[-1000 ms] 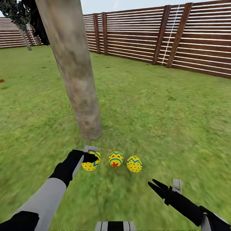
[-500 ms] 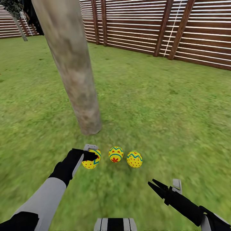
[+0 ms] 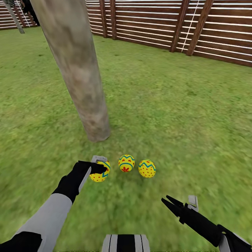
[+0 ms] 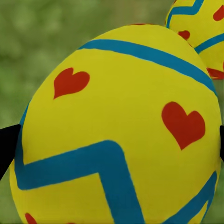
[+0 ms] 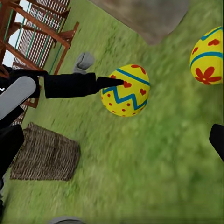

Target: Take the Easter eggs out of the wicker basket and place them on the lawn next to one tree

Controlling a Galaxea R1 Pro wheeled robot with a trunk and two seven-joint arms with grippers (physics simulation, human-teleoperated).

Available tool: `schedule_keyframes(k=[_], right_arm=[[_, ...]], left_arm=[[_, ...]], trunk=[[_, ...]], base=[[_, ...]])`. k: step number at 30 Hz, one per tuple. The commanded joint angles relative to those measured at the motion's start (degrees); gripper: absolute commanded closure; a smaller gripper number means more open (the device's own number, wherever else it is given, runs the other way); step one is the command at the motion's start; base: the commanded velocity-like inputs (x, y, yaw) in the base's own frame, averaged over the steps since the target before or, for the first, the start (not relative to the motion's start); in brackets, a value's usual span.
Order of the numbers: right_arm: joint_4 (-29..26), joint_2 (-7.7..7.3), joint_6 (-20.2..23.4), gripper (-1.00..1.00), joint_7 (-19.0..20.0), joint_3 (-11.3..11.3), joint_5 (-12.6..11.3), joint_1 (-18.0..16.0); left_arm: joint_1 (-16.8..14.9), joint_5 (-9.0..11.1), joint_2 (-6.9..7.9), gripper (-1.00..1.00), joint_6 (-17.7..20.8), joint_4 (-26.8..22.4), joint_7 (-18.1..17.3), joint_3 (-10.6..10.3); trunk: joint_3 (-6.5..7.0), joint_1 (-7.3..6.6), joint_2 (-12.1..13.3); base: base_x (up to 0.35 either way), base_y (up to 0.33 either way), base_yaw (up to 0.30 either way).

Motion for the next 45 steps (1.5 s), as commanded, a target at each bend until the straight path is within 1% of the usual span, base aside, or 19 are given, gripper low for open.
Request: schedule_keyframes(k=[1, 18, 27, 36, 45], right_arm=[[0.0, 0.04, 0.5, -1.00, 0.1, -0.1, -0.1, 0.0], [0.0, 0.04, 0.5, -1.00, 0.1, -0.1, -0.1, 0.0], [0.0, 0.04, 0.5, -1.00, 0.1, -0.1, -0.1, 0.0], [0.0, 0.03, 0.5, -1.00, 0.1, -0.1, -0.1, 0.0], [0.0, 0.04, 0.5, -1.00, 0.1, -0.1, -0.1, 0.0]], left_arm=[[0.0, -0.3, 0.00, 1.00, 0.2, -0.1, -0.3, 0.0], [0.0, -0.3, 0.00, 1.00, 0.2, -0.3, -0.4, 0.0], [-0.1, -0.3, 0.00, 1.00, 0.3, -0.9, -0.4, 0.0], [-0.1, -0.3, 0.00, 1.00, 0.4, -1.0, -0.4, 0.0], [-0.1, -0.3, 0.00, 1.00, 0.4, -1.0, -0.3, 0.0]], trunk=[[-0.27, 0.01, 0.0], [-4.03, 0.45, -0.3], [-4.03, 0.45, -0.3], [-4.03, 0.45, -0.3], [-4.03, 0.45, -0.3]], base=[[0.000, 0.000, 0.000], [0.000, 0.000, 0.000], [0.014, 0.000, 0.000], [0.289, 0.000, 0.000], [0.206, 0.000, 0.000]])
